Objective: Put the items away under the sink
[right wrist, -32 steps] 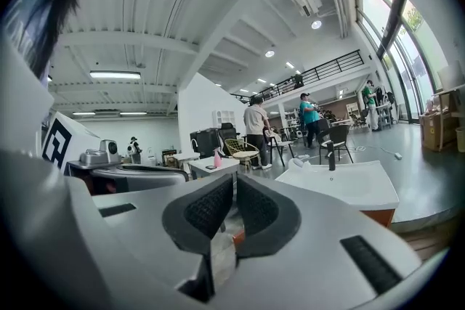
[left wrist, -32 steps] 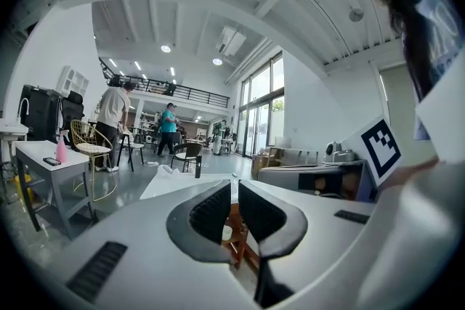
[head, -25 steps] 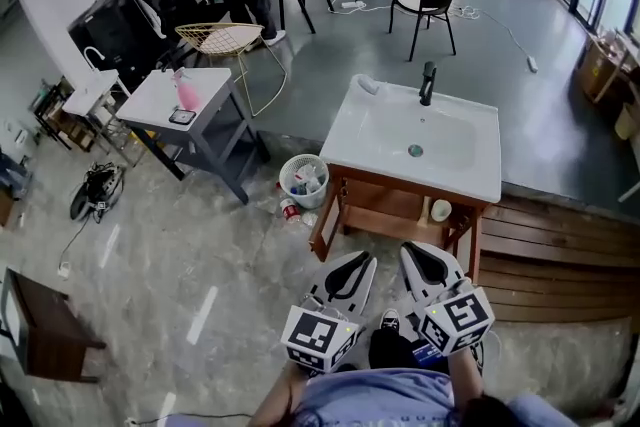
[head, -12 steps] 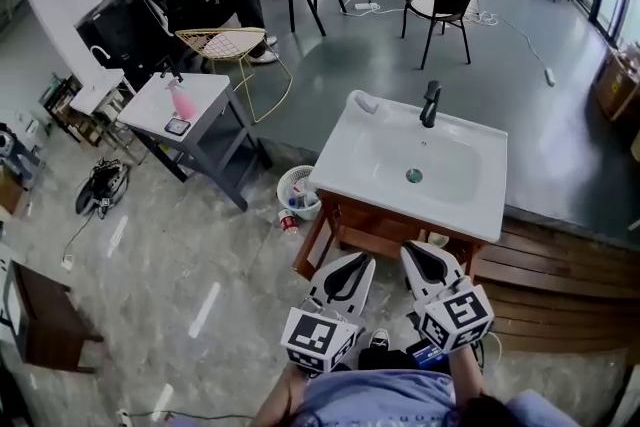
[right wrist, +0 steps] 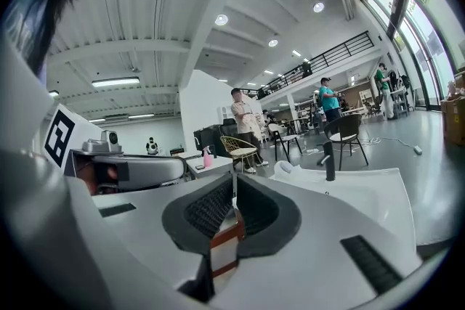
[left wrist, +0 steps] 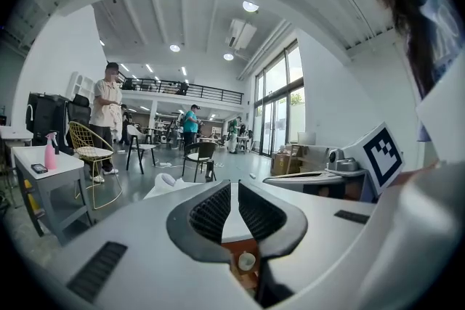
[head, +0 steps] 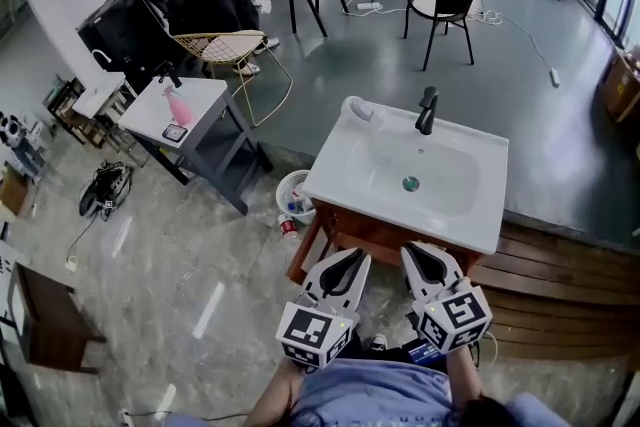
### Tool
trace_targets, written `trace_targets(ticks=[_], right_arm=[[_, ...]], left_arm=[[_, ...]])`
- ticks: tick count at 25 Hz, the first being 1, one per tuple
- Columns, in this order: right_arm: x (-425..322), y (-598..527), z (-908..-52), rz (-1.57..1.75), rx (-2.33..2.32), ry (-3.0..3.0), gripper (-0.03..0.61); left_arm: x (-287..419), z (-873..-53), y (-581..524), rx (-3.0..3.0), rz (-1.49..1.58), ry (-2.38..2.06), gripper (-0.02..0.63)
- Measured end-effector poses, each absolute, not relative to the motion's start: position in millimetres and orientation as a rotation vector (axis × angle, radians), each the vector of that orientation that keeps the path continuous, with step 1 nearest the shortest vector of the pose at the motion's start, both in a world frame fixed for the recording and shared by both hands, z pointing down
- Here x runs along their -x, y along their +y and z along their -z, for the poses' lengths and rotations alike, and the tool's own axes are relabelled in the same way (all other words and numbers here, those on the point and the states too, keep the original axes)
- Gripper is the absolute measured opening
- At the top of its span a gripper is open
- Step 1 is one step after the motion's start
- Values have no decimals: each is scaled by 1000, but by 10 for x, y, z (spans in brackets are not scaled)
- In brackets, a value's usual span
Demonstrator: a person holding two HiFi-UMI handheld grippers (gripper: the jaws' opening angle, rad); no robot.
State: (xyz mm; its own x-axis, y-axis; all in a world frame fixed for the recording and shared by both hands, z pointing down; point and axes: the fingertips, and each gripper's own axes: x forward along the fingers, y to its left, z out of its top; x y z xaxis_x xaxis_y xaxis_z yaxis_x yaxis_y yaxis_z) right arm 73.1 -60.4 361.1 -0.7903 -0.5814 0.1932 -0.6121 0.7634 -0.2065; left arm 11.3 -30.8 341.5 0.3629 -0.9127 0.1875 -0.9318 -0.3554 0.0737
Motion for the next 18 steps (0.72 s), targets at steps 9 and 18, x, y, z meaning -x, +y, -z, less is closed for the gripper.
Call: trace_targets(ticks=[9,18], right_arm=[[-802,-936,-3672,-421,-1028,-2815,17],[-616,-1535,-3765,-413,-1069,-2785,17]], left_arm=[[-94,-3465,-687,-2478,-221,-1646,32],[133,-3536,-1377,-2513,-218,-1594,32]])
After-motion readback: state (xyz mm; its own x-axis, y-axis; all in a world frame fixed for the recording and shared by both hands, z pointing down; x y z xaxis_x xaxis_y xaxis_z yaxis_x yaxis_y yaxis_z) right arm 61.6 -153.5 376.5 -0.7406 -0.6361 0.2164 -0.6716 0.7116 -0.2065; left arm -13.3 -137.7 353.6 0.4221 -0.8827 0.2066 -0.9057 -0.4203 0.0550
